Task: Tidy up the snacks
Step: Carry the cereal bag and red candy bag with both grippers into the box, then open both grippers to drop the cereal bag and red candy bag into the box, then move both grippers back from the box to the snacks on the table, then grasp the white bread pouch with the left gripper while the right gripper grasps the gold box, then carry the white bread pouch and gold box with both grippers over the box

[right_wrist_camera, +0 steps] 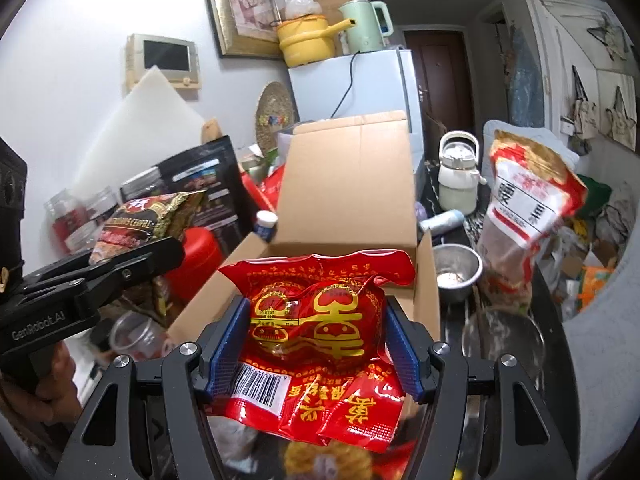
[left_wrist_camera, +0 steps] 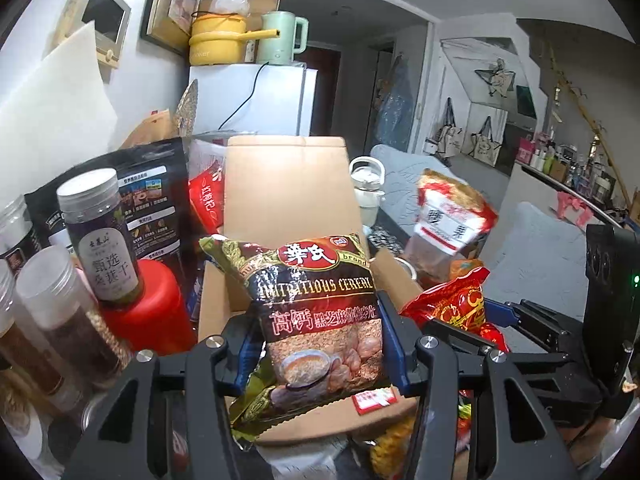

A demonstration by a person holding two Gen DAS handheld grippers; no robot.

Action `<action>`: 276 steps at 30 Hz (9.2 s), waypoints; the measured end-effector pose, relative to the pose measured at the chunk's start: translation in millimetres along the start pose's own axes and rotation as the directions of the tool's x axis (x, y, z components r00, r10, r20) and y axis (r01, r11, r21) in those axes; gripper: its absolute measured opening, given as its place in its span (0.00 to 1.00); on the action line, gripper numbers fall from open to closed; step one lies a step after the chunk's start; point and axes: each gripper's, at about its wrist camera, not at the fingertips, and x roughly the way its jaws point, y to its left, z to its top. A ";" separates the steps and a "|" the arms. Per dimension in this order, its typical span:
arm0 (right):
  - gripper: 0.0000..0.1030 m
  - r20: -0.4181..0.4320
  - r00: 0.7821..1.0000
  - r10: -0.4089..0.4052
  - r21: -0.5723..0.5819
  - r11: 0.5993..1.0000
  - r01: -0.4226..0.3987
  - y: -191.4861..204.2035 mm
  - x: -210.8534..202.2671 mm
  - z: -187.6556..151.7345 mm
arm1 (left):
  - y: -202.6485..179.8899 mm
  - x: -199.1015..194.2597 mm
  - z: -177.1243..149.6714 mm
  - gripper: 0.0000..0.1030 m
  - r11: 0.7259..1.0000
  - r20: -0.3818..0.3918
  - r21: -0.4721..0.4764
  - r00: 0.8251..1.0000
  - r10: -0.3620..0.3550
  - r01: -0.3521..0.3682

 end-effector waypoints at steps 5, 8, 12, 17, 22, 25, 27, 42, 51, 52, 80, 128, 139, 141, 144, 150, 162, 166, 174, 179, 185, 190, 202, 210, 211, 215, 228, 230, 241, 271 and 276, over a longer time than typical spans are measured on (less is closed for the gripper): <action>0.64 -0.054 0.998 0.017 0.033 0.999 -0.015 -11.0 31.9 5.7 | 21.1 35.4 -6.9 0.49 0.998 -0.066 -0.060 0.998 0.011 -0.015; 0.64 -0.084 0.996 0.011 0.044 0.999 -0.007 -15.7 48.5 6.1 | 27.9 55.7 -11.2 0.49 0.997 -0.121 -0.072 0.993 0.016 -0.025; 0.64 -0.146 0.989 0.010 0.043 0.999 -0.004 -17.8 74.0 2.2 | 33.2 82.5 -19.0 0.49 0.996 -0.187 -0.069 0.981 0.039 -0.053; 0.64 -0.212 0.977 0.006 0.045 0.999 0.003 -20.3 95.0 -8.4 | 34.5 109.5 -30.9 0.49 0.992 -0.257 -0.033 0.960 0.108 -0.121; 0.64 -0.259 0.966 -0.006 0.042 0.999 0.018 -22.0 109.2 -18.2 | 33.9 124.9 -40.2 0.49 0.993 -0.312 -0.035 0.945 0.094 -0.110; 0.64 -0.276 0.961 -0.010 0.031 0.999 0.019 -20.9 115.4 -21.3 | 32.2 130.2 -44.5 0.49 0.993 -0.333 -0.029 0.937 0.102 -0.118; 0.64 -0.291 0.957 -0.015 0.018 1.000 0.021 -19.7 118.3 -23.5 | 30.9 134.4 -46.6 0.49 0.991 -0.346 -0.013 0.930 0.122 -0.135; 0.64 -0.295 0.950 -0.099 -0.051 0.995 0.088 -12.4 122.4 -25.2 | 29.2 143.2 -50.7 0.50 0.970 -0.425 0.036 0.875 0.232 -0.240; 0.64 -0.256 0.958 -0.130 -0.053 0.991 0.121 -11.3 106.0 -19.7 | 24.9 133.0 -45.5 0.51 0.966 -0.386 0.047 0.887 0.253 -0.255; 0.64 -0.253 0.959 -0.131 -0.053 0.991 0.121 -11.5 104.0 -19.1 | 25.4 132.0 -44.3 0.51 0.966 -0.385 0.043 0.888 0.251 -0.254; 0.69 -0.075 0.987 -0.143 -0.092 0.986 0.136 33.4 -1.8 5.1 | 4.4 9.5 -22.2 0.50 0.973 -0.216 0.009 0.950 0.225 -0.229; 0.79 -0.120 0.976 -0.183 0.082 0.978 0.194 74.2 -152.5 -155.1 | -4.9 -134.1 -153.6 0.51 1.000 -0.258 -0.012 0.966 0.025 -0.029; 0.79 -0.174 0.971 -0.163 0.150 0.970 0.190 63.0 -121.3 -176.3 | 3.8 -81.9 -167.0 0.51 0.999 -0.330 -0.054 0.944 -0.024 0.007; 0.79 -0.193 0.968 -0.160 0.161 0.968 0.192 60.2 -115.2 -177.7 | 6.8 -71.6 -166.3 0.51 0.997 -0.341 -0.075 0.939 -0.040 0.016; 0.79 -0.224 0.961 -0.160 0.181 0.962 0.203 53.9 -103.6 -179.8 | 10.1 -56.8 -164.2 0.51 0.996 -0.347 -0.087 0.937 -0.047 0.018; 0.79 -0.291 0.948 -0.127 0.255 0.945 0.205 37.3 -78.1 -179.7 | 13.0 -32.1 -159.2 0.51 0.997 -0.364 -0.082 0.930 -0.042 0.013; 0.96 -0.400 0.915 -0.059 0.426 0.872 0.242 -7.5 -38.9 -176.9 | 8.9 5.1 -154.1 0.51 0.998 -0.397 -0.070 0.918 -0.030 0.002; 0.97 -0.414 0.909 -0.042 0.484 0.836 0.259 -17.7 -23.1 -175.4 | 8.2 15.9 -152.4 0.51 0.998 -0.404 -0.055 0.915 -0.002 -0.023; 0.97 -0.439 0.887 -0.143 0.417 0.842 0.342 -25.3 -7.6 -174.1 | 12.7 37.3 -154.8 0.51 0.997 -0.431 -0.047 0.902 0.030 -0.055; 0.89 -0.430 0.889 -0.159 0.359 0.873 0.329 -22.9 -10.8 -179.5 | 9.4 46.6 -157.1 0.51 0.998 -0.443 -0.030 0.895 0.041 -0.061; 0.84 -0.432 0.889 -0.149 0.316 0.899 0.304 -22.7 -17.0 -182.9 | 4.1 58.7 -161.9 0.58 0.997 -0.455 0.006 0.888 0.068 -0.074; 0.74 -0.429 0.894 -0.129 0.302 0.912 0.277 -21.0 -25.1 -185.0 | 4.8 62.2 -165.2 0.58 0.997 -0.445 -0.005 0.893 0.064 -0.074; 0.55 -0.431 0.897 -0.101 0.229 0.949 0.217 -8.6 -42.3 -191.2 | -2.4 36.2 -180.4 0.57 1.000 -0.468 -0.008 0.884 0.013 -0.018; 0.47 -0.434 0.894 -0.108 0.187 0.960 0.207 -3.8 -55.0 -204.1 | -8.6 9.7 -195.6 0.57 0.999 -0.514 -0.033 0.857 -0.049 0.037; 0.47 -0.433 0.895 -0.106 0.188 0.961 0.205 -3.9 -56.0 -204.6 | -8.8 8.4 -196.8 0.57 0.999 -0.515 -0.033 0.856 -0.050 0.039; 0.47 -0.436 0.895 -0.093 0.192 0.962 0.194 -4.3 -62.7 -208.3 | -13.5 -3.0 -202.5 0.57 0.998 -0.525 -0.039 0.849 -0.057 0.043; 0.50 -0.439 0.890 -0.122 0.153 0.966 0.208 1.2 -61.2 -215.6 | -20.2 3.6 -213.2 0.78 1.000 -0.555 0.015 0.832 -0.004 0.014; 0.52 -0.434 0.888 -0.150 0.126 0.966 0.225 3.7 -59.4 -215.2 | -26.3 4.3 -213.6 0.79 0.998 -0.547 0.057 0.837 0.031 0.000; 0.67 -0.386 0.901 -0.196 0.112 0.960 0.257 2.4 -56.9 -218.2 | -34.7 0.1 -217.3 0.77 0.994 -0.497 0.107 0.863 0.087 -0.038; 0.43 -0.255 0.966 0.037 0.226 0.974 0.023 11.9 -77.1 -187.4 | -26.9 -36.5 -176.5 0.54 0.999 -0.397 0.004 0.917 -0.041 0.047; 0.43 -0.215 0.975 0.058 0.181 0.983 -0.019 22.0 -77.9 -163.6 | -28.0 -48.3 -149.6 0.54 0.999 -0.319 0.011 0.947 -0.034 0.039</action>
